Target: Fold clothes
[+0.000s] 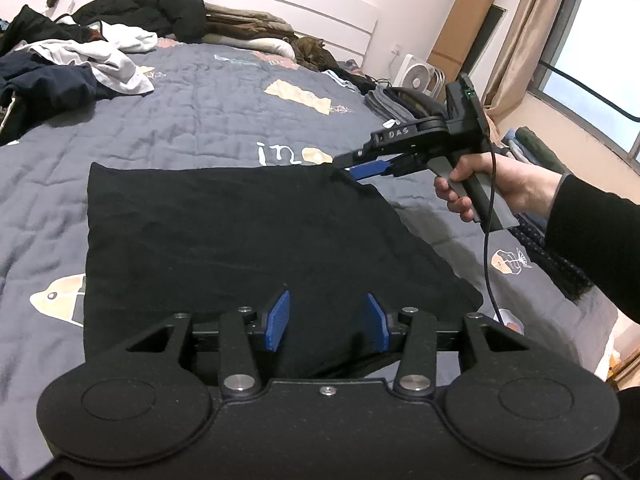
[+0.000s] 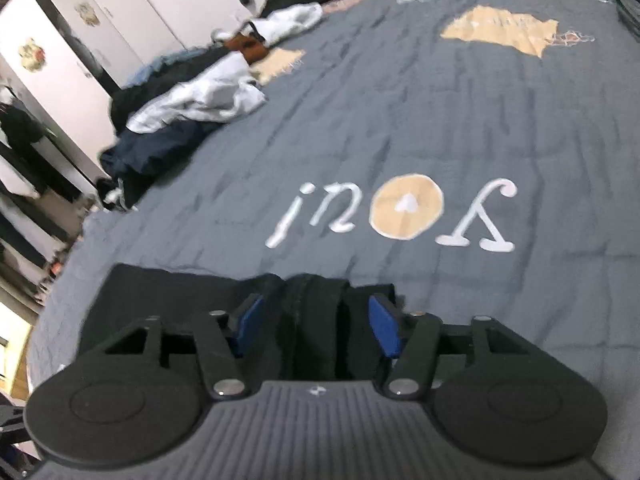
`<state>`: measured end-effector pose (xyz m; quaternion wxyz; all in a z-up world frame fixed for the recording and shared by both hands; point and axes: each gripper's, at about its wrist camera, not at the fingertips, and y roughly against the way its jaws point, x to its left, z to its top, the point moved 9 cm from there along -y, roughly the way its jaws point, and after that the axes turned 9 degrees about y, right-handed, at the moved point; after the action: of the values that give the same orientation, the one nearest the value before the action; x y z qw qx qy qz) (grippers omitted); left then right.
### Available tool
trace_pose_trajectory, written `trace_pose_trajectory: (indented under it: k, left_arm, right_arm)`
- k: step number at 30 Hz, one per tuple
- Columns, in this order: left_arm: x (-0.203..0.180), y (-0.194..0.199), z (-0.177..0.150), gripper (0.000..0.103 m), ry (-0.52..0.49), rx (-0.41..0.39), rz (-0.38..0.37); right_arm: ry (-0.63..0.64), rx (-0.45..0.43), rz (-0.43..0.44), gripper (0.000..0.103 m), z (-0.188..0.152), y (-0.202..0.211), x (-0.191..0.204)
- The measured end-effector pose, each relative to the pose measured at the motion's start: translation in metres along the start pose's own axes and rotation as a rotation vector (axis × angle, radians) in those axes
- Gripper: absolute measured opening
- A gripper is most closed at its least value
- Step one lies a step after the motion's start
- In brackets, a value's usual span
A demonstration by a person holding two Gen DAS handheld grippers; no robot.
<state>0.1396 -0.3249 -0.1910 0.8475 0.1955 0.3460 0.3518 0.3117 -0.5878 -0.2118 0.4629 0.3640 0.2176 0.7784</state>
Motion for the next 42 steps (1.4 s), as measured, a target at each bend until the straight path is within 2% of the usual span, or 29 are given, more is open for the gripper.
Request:
trace_pose_trajectory:
  k: [1,2,7,8,11,13,15,17,18,21,28,30,32,33,35,37,39,42]
  left_arm:
    - [0.000,0.000,0.000,0.043,0.001,0.001,-0.001]
    - [-0.001,0.000,-0.001,0.043,0.002,0.002,-0.001]
    - [-0.001,-0.001,-0.001,0.043,0.000,0.005,0.006]
    - [-0.001,-0.001,-0.001,0.043,0.000,0.004,0.006]
    - [0.000,0.000,0.000,0.043,0.004,0.002,0.007]
    - [0.000,0.000,0.000,0.043,0.005,-0.001,0.007]
    - [0.000,0.000,-0.001,0.043,0.005,0.000,0.008]
    - [0.000,-0.001,-0.001,0.043,0.001,0.004,0.011]
    - [0.000,-0.001,-0.002,0.043,0.000,0.006,0.012]
    - [0.001,-0.002,-0.002,0.043,0.003,0.007,0.015]
    - [0.003,0.001,0.002,0.043,0.019,-0.007,0.015]
    - [0.004,0.002,0.003,0.047,0.019,-0.014,0.023]
    - [0.006,0.002,0.004,0.049,0.019,-0.023,0.037]
    - [0.007,0.003,0.005,0.049,0.021,-0.027,0.046]
    - [0.010,0.005,0.007,0.049,0.025,-0.035,0.056]
    - [0.012,0.007,0.008,0.049,0.020,-0.042,0.070]
    - [0.014,0.009,0.009,0.049,0.015,-0.050,0.083]
    - [0.012,0.012,0.009,0.049,0.003,-0.053,0.087]
  right_arm:
    - [-0.001,-0.003,-0.001,0.028,0.000,0.001,0.000]
    - [-0.003,-0.006,-0.002,0.021,0.001,0.001,0.001]
    - [-0.010,-0.022,-0.008,0.010,0.002,0.004,0.002]
    - [-0.012,-0.025,-0.010,0.004,0.002,0.004,0.002]
    - [-0.016,-0.036,-0.013,0.003,0.003,0.006,0.003]
    - [-0.021,-0.091,-0.008,0.002,0.007,0.018,0.004]
    - [-0.027,-0.128,-0.022,0.002,0.008,0.026,0.003]
    - [-0.028,-0.128,-0.058,0.002,0.005,0.022,-0.003]
    - [-0.028,-0.125,-0.076,0.002,0.003,0.020,-0.006]
    - [-0.015,-0.015,-0.164,0.002,-0.013,-0.005,-0.019]
    - [-0.067,-0.137,-0.130,0.006,-0.009,0.033,0.002]
    - [-0.082,-0.172,-0.120,0.007,-0.008,0.044,0.007]
    - [-0.097,-0.205,-0.110,0.014,-0.008,0.055,0.014]
    - [-0.094,-0.195,-0.098,0.018,-0.017,0.055,0.027]
    - [-0.088,-0.175,-0.073,0.033,-0.035,0.054,0.053]
    - [-0.084,-0.155,-0.050,0.039,-0.053,0.054,0.078]
    - [-0.125,-0.138,-0.068,0.041,-0.077,0.057,0.093]
    - [-0.231,-0.180,-0.111,0.045,-0.107,0.076,0.097]
